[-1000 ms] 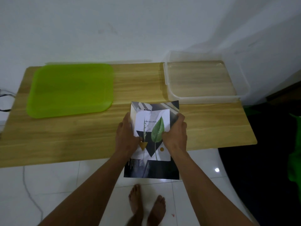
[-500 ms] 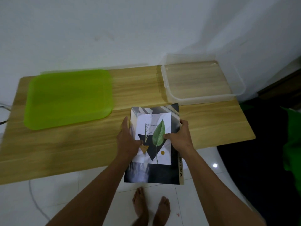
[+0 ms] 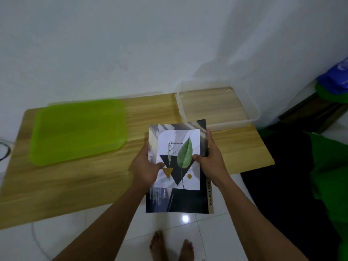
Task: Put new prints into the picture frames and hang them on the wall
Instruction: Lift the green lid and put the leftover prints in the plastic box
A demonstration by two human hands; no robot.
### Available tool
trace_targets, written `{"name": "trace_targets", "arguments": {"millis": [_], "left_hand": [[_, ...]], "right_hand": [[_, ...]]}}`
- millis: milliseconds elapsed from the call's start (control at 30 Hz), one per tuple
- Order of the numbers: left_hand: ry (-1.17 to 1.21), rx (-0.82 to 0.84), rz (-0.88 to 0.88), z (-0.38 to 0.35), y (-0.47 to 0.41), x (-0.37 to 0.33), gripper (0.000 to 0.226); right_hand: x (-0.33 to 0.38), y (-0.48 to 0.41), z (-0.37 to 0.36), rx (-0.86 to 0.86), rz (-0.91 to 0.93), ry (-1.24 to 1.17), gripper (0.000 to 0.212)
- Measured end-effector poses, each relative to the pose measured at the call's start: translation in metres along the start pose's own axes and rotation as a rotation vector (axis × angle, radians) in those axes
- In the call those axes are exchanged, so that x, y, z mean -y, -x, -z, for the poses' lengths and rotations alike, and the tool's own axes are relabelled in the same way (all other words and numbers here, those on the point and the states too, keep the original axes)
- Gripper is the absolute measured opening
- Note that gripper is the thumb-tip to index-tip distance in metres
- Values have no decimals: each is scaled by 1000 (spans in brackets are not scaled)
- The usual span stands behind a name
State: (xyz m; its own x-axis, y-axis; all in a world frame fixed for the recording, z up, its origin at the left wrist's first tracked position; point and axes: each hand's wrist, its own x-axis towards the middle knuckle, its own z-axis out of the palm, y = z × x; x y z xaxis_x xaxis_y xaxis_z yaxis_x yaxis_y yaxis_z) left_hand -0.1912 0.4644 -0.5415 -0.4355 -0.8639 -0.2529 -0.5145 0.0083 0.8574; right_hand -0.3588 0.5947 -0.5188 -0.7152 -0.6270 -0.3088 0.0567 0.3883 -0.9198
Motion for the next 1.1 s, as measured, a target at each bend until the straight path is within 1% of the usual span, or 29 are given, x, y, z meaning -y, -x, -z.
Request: {"name": "trace_targets", "arguments": {"millis": [133,200,267,467,600,667,733,800,833,900,933,1000,1067,1100], "left_hand": [[59,10,-38,-2,-1,-24,93],[68,16,-45,-7,-2,-37,95],[87,27,-33,-15,-4,-54,95],[118,58,-57,-51,-18,-102,84],[148,20,-14,-86,-39,-125,77],[196,6,9,-103,-51,-136,72],[269,-27,44,-120,-63,-143,62],[272,-62,50,-131,-77,-144,57],[232,-72,39,-134,-84,-143,59],[25,-62,-36,-134,-100,-140,70],[-96,-47,-82,-133,-109,-138,81],[-323,12,-111,-130,-126,-138,112],[-477,113,-54,-128,-138,-136,140],[-522,154,-27,-128,-142,-135,150]], "right_hand": [[15,-1,19,-14,27,-3,103],[25,-4,34,-19,41,15,104],[38,-9,52,-33,37,35,105],[85,-49,118,-28,63,126,102],[110,-98,156,53,121,267,103],[118,-127,171,106,132,281,102],[128,-160,187,174,130,287,101],[139,-194,201,246,133,313,100],[146,-211,207,287,144,353,100],[160,-246,216,361,180,450,100],[166,-262,219,400,205,505,100],[176,-294,218,477,245,621,101],[183,-322,210,554,288,728,101],[185,-333,204,597,317,791,102]]}}
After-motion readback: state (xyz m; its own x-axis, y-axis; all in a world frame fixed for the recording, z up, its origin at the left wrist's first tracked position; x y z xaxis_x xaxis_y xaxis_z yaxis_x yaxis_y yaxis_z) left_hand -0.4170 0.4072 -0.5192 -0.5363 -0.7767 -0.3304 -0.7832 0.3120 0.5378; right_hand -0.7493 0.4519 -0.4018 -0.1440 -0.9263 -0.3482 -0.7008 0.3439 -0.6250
